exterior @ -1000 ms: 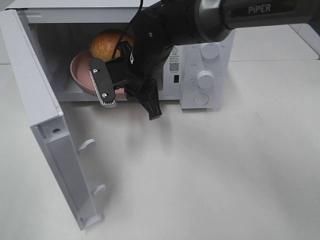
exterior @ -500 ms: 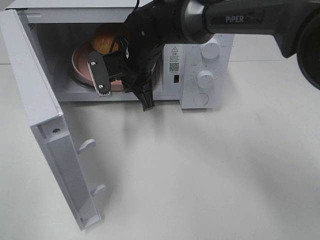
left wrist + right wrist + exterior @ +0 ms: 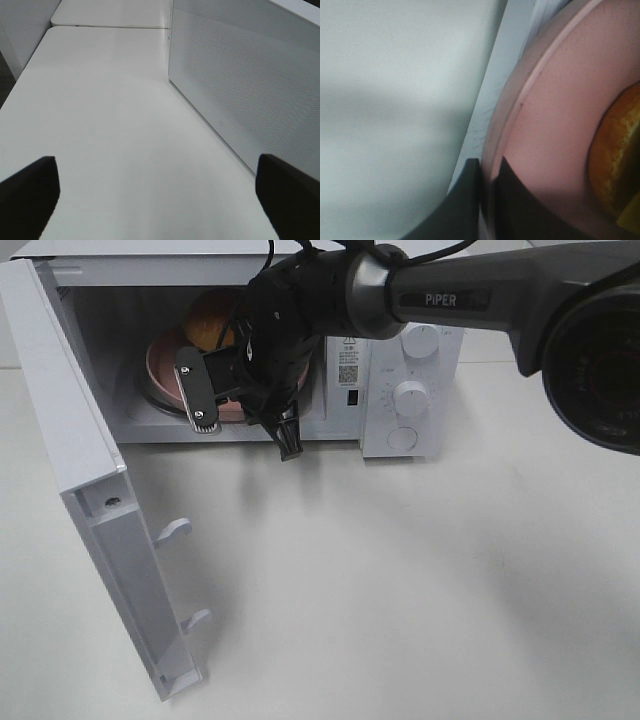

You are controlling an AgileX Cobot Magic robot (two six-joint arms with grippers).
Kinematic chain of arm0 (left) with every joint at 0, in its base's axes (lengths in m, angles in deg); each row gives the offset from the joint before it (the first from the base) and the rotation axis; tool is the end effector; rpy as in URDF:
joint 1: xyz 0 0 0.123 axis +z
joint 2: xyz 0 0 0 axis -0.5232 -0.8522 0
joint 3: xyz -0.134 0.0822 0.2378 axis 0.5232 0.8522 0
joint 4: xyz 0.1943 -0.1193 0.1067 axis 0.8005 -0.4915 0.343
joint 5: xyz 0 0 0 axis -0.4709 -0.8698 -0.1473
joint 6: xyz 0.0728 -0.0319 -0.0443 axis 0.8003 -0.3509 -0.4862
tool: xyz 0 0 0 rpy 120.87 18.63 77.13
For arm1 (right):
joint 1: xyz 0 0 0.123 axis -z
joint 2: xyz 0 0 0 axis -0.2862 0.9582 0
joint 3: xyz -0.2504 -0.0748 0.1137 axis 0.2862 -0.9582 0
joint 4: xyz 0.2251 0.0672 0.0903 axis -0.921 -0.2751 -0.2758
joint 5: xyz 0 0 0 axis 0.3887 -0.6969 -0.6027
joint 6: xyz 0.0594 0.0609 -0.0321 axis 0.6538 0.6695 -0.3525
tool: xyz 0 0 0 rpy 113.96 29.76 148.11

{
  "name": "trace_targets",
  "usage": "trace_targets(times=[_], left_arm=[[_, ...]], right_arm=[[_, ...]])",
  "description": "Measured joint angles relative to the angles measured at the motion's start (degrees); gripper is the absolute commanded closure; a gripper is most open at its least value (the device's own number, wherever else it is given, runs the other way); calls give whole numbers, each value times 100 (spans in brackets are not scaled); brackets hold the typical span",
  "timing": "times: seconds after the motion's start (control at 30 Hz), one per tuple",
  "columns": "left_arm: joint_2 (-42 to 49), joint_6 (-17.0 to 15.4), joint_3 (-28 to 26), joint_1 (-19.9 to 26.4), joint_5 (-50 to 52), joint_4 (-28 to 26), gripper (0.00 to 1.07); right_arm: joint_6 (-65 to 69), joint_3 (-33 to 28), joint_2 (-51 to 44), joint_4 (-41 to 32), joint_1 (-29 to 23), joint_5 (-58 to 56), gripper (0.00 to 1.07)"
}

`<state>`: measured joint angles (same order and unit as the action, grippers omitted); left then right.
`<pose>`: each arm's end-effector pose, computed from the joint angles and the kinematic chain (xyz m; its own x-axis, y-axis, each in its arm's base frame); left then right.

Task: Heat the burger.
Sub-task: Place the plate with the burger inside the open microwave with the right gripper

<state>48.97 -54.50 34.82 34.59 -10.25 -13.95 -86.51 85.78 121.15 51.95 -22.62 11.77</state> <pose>-0.0055 -0.0071 0.2803 -0.4320 0.0099 -0.9018 0.0282 0.9996 -0.0026 0.4180 0.3263 0.1531 0.4449 -0.8955 -0.0073 -0.7142 -0.3499 -0.6062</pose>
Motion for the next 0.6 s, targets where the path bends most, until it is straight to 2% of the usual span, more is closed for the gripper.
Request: trace_targets(times=[0.13, 0.33, 0.37, 0.43, 0.47, 0.53, 0.57, 0.6], left_arm=[[0, 0, 0, 0, 0, 0, 4], [0, 0, 0, 0, 0, 0, 4], [0, 0, 0, 0, 0, 0, 4], [0, 0, 0, 0, 0, 0, 4], [0, 0, 0, 0, 0, 0, 4], [0, 0, 0, 0, 0, 0, 4], [0, 0, 0, 0, 0, 0, 4], [0, 0, 0, 0, 0, 0, 4]], right_arm=[[0, 11, 11, 6, 0, 11, 106], [0, 46, 46, -11, 0, 166, 96], [-6, 52, 46, -11, 0, 201, 92], [-6, 52, 46, -11, 0, 241, 89], [-6, 63, 46, -11, 0, 298, 83], [0, 80, 46, -11, 0, 321, 80], [0, 80, 46, -11, 0, 355, 74], [0, 80, 46, -11, 0, 355, 74]])
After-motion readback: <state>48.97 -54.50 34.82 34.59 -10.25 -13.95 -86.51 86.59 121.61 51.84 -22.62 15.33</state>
